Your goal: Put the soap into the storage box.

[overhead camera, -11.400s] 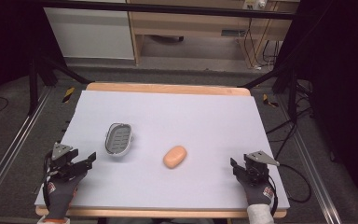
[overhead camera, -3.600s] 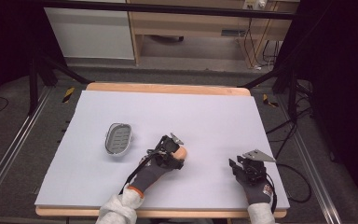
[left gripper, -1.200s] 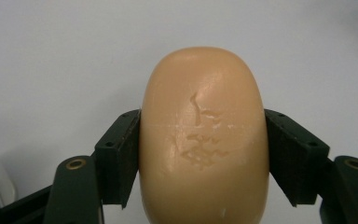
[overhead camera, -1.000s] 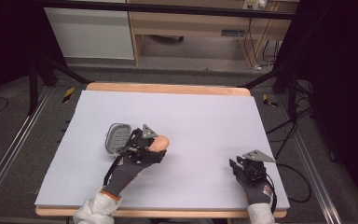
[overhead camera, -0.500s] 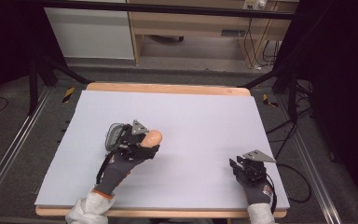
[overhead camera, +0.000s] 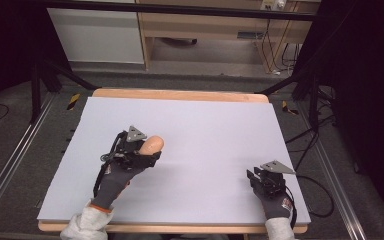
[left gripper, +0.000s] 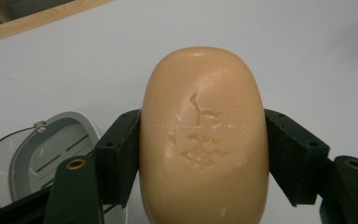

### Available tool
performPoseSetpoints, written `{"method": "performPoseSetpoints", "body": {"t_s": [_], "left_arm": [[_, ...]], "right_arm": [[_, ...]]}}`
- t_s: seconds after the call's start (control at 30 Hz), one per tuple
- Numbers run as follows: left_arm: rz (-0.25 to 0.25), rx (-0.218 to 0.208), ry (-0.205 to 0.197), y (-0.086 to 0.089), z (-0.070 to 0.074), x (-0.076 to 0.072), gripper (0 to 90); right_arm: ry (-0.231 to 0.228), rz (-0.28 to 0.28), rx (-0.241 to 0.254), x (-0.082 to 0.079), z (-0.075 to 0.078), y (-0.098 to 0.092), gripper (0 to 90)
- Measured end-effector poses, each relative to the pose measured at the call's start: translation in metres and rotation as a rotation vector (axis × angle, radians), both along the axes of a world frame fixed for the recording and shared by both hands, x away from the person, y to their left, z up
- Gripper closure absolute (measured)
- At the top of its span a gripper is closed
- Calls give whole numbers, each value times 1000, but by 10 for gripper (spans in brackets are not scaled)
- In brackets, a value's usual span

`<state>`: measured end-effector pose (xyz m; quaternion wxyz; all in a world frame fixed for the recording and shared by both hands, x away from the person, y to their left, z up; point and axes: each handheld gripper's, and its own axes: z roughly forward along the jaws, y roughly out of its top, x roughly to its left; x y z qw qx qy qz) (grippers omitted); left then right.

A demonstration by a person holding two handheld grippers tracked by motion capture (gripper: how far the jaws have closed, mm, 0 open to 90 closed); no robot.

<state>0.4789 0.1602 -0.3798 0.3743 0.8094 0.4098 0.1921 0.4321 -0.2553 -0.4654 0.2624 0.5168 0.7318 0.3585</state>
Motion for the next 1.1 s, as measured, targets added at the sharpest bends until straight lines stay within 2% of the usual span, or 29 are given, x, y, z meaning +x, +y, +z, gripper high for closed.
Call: {"method": "performPoseSetpoints", "body": {"t_s": [0.33, 0.47, 0.77, 1.1], "left_arm": [[38, -6, -13, 16, 4, 1, 320], [55, -6, -6, 24, 4, 4, 320], [111, -23, 3, 42, -1, 10, 320], [150, -23, 1, 50, -4, 15, 320]], "right_arm": [[2, 0, 4, 0, 0, 1, 662], [5, 3, 7, 0, 0, 1, 662], [1, 7, 0, 1, -2, 2, 661], [0, 7, 1, 1, -1, 2, 661]]}}
